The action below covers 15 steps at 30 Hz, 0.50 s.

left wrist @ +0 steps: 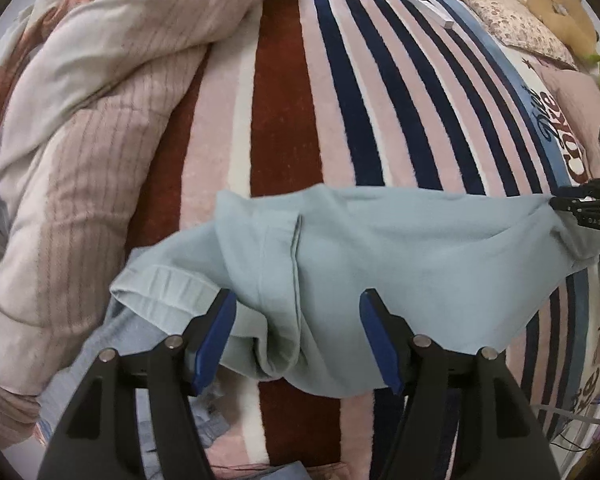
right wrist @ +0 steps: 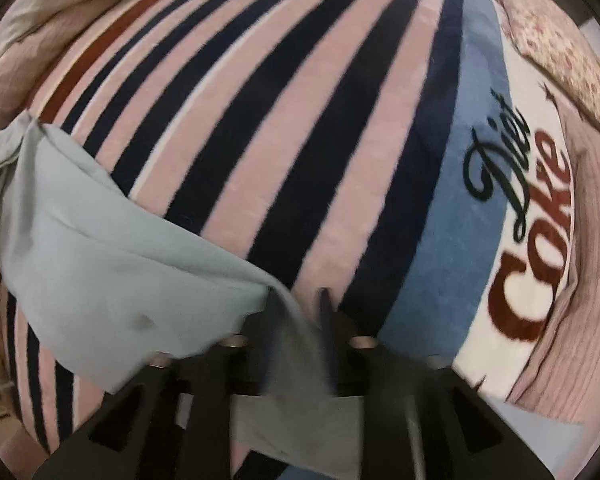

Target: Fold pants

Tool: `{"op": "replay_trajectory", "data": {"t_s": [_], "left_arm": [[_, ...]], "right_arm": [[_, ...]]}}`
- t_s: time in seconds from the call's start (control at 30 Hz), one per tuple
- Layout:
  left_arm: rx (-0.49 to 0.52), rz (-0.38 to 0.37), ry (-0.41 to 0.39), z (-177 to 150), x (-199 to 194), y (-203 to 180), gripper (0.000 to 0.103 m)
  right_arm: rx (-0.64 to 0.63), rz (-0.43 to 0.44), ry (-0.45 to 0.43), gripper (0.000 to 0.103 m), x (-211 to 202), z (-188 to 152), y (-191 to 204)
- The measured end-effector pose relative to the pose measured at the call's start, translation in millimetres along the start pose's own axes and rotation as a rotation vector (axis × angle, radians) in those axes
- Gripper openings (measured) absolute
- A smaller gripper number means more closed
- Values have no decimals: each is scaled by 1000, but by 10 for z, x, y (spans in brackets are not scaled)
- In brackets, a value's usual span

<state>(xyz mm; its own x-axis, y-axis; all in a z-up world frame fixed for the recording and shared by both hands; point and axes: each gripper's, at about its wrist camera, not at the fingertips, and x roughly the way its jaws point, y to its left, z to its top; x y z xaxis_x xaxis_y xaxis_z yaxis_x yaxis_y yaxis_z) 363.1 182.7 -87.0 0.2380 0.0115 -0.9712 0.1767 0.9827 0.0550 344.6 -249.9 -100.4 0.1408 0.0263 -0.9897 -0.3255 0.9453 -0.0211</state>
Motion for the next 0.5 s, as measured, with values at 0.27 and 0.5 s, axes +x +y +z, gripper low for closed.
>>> {"op": "replay_trajectory", "data": {"t_s": [0.27, 0.5], "left_arm": [[60, 84, -2, -34, 301, -111, 58], [85, 280, 84, -55, 703, 62, 16]], "right_arm": [[99, 104, -25, 50, -340, -148, -165], [127, 169, -32, 50, -418, -378, -23]]}}
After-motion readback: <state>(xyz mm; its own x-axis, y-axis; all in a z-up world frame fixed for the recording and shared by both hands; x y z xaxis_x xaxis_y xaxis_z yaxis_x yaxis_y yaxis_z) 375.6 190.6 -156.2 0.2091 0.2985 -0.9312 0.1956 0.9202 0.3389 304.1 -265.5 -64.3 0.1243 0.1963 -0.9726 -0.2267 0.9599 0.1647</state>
